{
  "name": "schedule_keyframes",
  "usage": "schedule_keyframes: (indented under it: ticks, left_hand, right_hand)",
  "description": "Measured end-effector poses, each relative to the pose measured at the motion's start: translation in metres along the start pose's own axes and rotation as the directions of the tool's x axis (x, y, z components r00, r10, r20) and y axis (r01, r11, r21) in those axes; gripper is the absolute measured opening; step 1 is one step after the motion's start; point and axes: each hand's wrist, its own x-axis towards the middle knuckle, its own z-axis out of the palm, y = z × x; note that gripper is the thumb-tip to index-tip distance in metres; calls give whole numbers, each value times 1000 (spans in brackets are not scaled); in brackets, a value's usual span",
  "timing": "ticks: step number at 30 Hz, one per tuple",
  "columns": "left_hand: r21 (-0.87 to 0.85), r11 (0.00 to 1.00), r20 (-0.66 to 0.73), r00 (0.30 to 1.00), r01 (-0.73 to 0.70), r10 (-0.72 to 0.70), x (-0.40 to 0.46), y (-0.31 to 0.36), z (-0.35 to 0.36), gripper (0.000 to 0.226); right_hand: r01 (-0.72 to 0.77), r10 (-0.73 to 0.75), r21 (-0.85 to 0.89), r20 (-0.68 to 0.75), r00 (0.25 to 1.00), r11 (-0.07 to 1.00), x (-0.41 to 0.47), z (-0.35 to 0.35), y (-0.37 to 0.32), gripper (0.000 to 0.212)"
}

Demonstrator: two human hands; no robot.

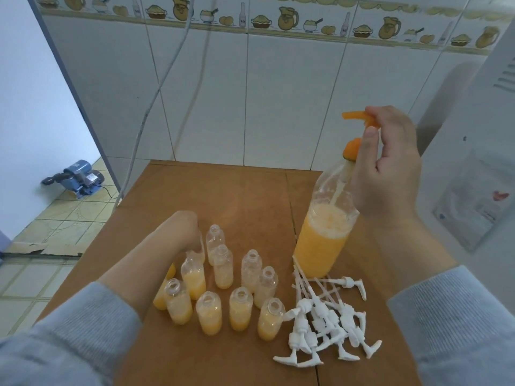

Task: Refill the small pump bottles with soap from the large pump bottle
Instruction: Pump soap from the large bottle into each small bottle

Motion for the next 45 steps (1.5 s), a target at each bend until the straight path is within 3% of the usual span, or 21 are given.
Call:
schedule_keyframes:
  ticks: [5, 9, 13, 15, 16, 17, 19, 21, 22, 23, 25, 27, 30, 32, 36, 45]
  left_hand:
    - [-16, 1000, -112, 994, 17, -19, -6, -3, -1, 44]
    - [-198, 980, -307, 951, -31, -31, -30, -10, -22, 44]
    - [-388, 911, -517, 852, -141, -88, -63, -22, -54, 44]
    - [-513, 820, -616, 774, -255, -145, -76, -26, -67, 40]
    - [-605, 710, -661, 724, -360, -196, -82, -24, -72, 40]
    - [-694, 521, -684, 683, -498, -259, -87, -19, -76, 39]
    - [-691, -29, -674, 658, -722, -334, -92, -5, -83, 24]
    - [-573, -467, -612, 731, -673, -302, -90, 15, -87, 12]
    - [-553, -586, -584, 777, -593, -235, -88, 26, -90, 14]
    - [-573, -625, -569, 806, -530, -161, -88, 37, -92, 16]
    - [-699, -486, -575, 816, -524, -52, -90, 60, -93, 19]
    - [-776, -186, -621, 782, -602, 59, -91, 81, -89, 24]
    - [-640, 284, -673, 699, -714, 242, -85, 101, -86, 38]
    - [-480, 452, -692, 642, -752, 332, -80, 108, -86, 40]
    - [-362, 462, -753, 546, -810, 367, -79, 116, -89, 36]
    - [-308, 493, -731, 534, -813, 424, -72, 125, -92, 30]
  right_hand:
    - [4, -4, -14, 9, 1000, 1000, 1, 1, 0, 34]
    - [14, -13, -25, 30, 999, 1000, 1, -1, 1, 34]
    - [25, -22, -48, 56, 998, 999, 1, -4, 0, 36]
    - [35, -31, -59, 66, 997, 998, 1, -5, 0, 37]
    - [43, -38, -74, 69, 997, 996, 2, -5, 0, 37]
    - [52, -45, -96, 72, 996, 994, 2, -5, 0, 38]
    - [72, -60, -146, 86, 995, 987, 3, -5, 1, 40]
    - [88, -70, -185, 102, 992, 979, 4, -5, 3, 41]
    - [96, -76, -192, 109, 991, 977, 4, -5, 5, 43]
    - [105, -83, -193, 116, 990, 976, 4, -5, 6, 44]
    - [127, -105, -188, 121, 987, 974, 6, -6, 7, 45]
    - [149, -128, -187, 122, 984, 971, 9, -6, 7, 43]
    - [159, -133, -201, 135, 982, 967, 10, -7, 8, 45]
    - [156, -131, -197, 134, 982, 968, 9, -7, 9, 45]
    - [152, -127, -185, 138, 982, 971, 8, -5, 10, 43]
    - [123, -104, -155, 126, 987, 980, 7, -2, 9, 44]
